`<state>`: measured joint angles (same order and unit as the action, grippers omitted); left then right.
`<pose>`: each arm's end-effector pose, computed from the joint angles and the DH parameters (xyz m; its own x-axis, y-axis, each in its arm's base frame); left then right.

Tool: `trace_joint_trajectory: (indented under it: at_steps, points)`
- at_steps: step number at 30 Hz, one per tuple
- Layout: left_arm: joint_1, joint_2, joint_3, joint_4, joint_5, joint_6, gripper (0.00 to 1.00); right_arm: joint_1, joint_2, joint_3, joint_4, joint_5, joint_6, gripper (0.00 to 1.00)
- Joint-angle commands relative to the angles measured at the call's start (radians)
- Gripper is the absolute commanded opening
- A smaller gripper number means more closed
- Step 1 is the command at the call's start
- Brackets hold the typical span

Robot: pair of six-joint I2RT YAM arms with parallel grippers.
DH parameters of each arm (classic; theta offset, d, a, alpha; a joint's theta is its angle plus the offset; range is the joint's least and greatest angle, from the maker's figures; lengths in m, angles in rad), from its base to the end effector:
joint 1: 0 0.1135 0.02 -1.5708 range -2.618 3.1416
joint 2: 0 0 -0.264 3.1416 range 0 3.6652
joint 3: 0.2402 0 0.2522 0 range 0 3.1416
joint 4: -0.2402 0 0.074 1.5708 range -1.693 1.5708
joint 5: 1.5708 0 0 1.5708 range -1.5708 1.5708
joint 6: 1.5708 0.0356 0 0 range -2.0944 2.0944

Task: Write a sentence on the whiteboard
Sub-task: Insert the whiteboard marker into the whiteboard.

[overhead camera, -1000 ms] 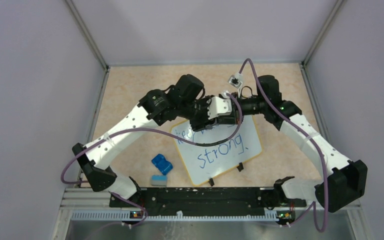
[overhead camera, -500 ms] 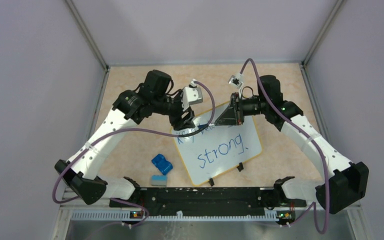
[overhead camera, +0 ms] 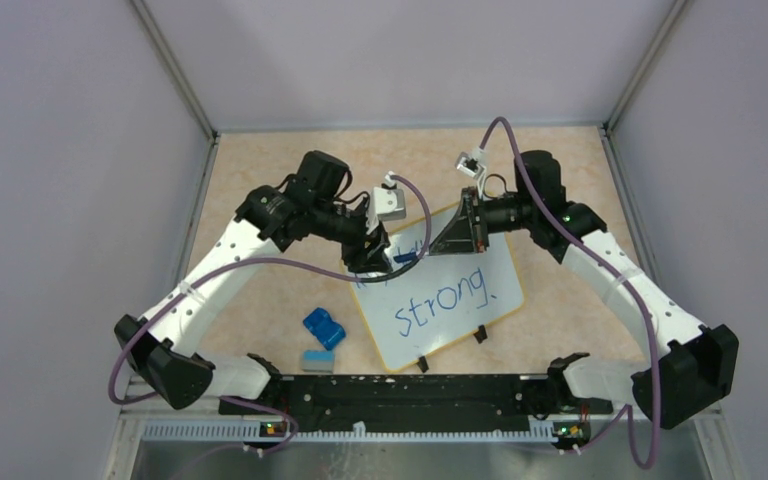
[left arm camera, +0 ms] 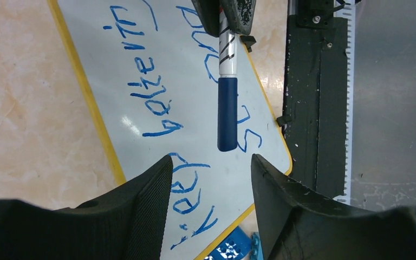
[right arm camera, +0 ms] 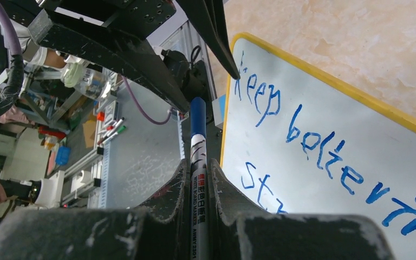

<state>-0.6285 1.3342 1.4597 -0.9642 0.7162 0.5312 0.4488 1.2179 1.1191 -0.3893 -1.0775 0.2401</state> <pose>0.1974 -0.1724 0.3853 -0.1143 0.5554 -0.8237 0.9932 0.0821 -0.0824 0.2195 0.1405 0.3542 -0.6259 -0.1764 -0.7597 -0.7799 0.1349 0.6112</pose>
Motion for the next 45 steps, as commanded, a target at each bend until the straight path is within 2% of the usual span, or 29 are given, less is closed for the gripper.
trace_joint_trajectory:
  at_steps: [1, 9, 12, 17, 22, 33, 45]
  points:
    - [-0.019, -0.003, -0.008, 0.037, 0.062, -0.012, 0.59, 0.014, -0.023, 0.030, 0.040, -0.033, 0.006, 0.00]
    - [-0.039, 0.021, -0.019, 0.080, 0.067, -0.048, 0.48, 0.024, -0.020, 0.035, 0.039, -0.041, 0.008, 0.00]
    - [-0.041, 0.030, -0.016, 0.080, 0.085, -0.048, 0.40, 0.025, -0.020, 0.035, 0.037, -0.040, 0.006, 0.00]
    - [-0.054, 0.034, -0.022, 0.094, 0.105, -0.062, 0.23, 0.027, -0.017, 0.033, 0.040, -0.034, 0.006, 0.00]
    - [-0.062, 0.042, -0.012, 0.135, 0.124, -0.111, 0.00, 0.030, -0.011, 0.032, 0.034, -0.010, 0.003, 0.00]
    - [-0.120, 0.107, 0.094, 0.179, 0.106, -0.161, 0.00, 0.062, 0.009, 0.044, 0.022, 0.019, -0.007, 0.00]
    - [-0.126, 0.147, 0.200, 0.256, 0.110, -0.215, 0.00, 0.092, 0.022, 0.047, -0.002, 0.034, -0.032, 0.00]
